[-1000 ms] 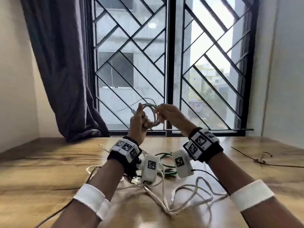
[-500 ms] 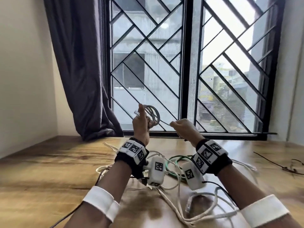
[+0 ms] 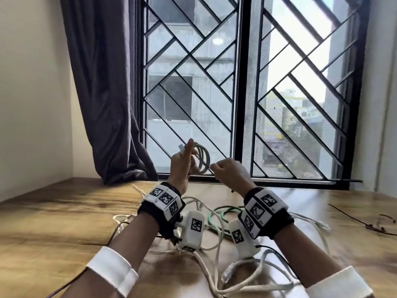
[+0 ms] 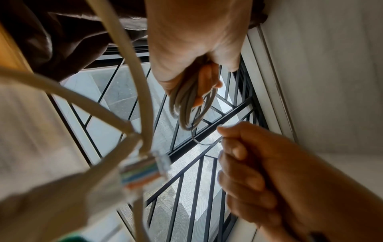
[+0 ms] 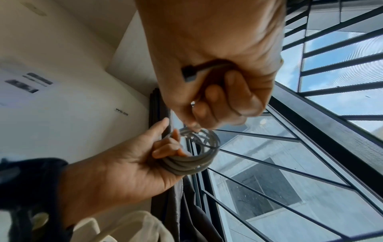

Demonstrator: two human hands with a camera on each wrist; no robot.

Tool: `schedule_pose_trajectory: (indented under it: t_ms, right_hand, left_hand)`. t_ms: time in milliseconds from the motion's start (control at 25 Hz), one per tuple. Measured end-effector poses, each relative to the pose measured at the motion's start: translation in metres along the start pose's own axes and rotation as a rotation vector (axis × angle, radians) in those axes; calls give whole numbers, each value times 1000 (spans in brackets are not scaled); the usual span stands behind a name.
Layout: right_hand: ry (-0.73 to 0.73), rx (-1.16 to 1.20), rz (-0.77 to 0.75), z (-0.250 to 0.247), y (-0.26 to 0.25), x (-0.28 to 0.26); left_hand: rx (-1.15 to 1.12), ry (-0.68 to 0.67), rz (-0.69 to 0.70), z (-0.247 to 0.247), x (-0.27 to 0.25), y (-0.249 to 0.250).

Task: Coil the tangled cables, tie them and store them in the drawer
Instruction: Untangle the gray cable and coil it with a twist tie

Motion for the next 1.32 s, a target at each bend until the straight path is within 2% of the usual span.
schedule_pose_trajectory:
  t_ms: [80, 280, 400, 480, 600, 720, 840, 920, 1160, 1320]
  right_hand:
    - [9, -50, -24, 2, -1, -1]
    - [-44, -21, -80, 1, 4, 2]
    - [-42, -44, -148, 2, -2, -1]
    - [-42, -120, -118, 4, 1, 0]
    - [-20, -120, -13, 1, 16, 8]
    - [-14, -32, -51, -1, 15, 9]
    - [-8, -83, -108, 2, 7, 3]
    - [-5, -117, -85, 2, 8, 4]
    - [-89, -20, 28, 2, 10, 4]
    - [-106, 215, 80, 0, 9, 5]
  left_hand:
    - [48, -16, 38, 1, 0, 2]
    - [130, 80, 90, -5, 6, 11]
    - [128, 2, 76, -4, 3, 6]
    - [109, -64, 94, 1, 2, 7]
    - [99, -85, 138, 4, 2, 10]
    - [98, -72, 140, 4, -3, 11]
    - [44, -14, 100, 1, -3, 10]
    - [-18, 34, 85, -3, -1, 10]
    - [-71, 119, 96, -10, 5, 5]
    - [-85, 130, 98, -11, 6, 7]
Point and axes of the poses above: each hand's wrist, its own x-axis towards the middle knuckle, its own z-axis out of the palm, y = z × x, the point moved 4 cm from there along x, towards the middle knuckle, and after that the axes turned 11 degrees about z, right-handed, at the moved point
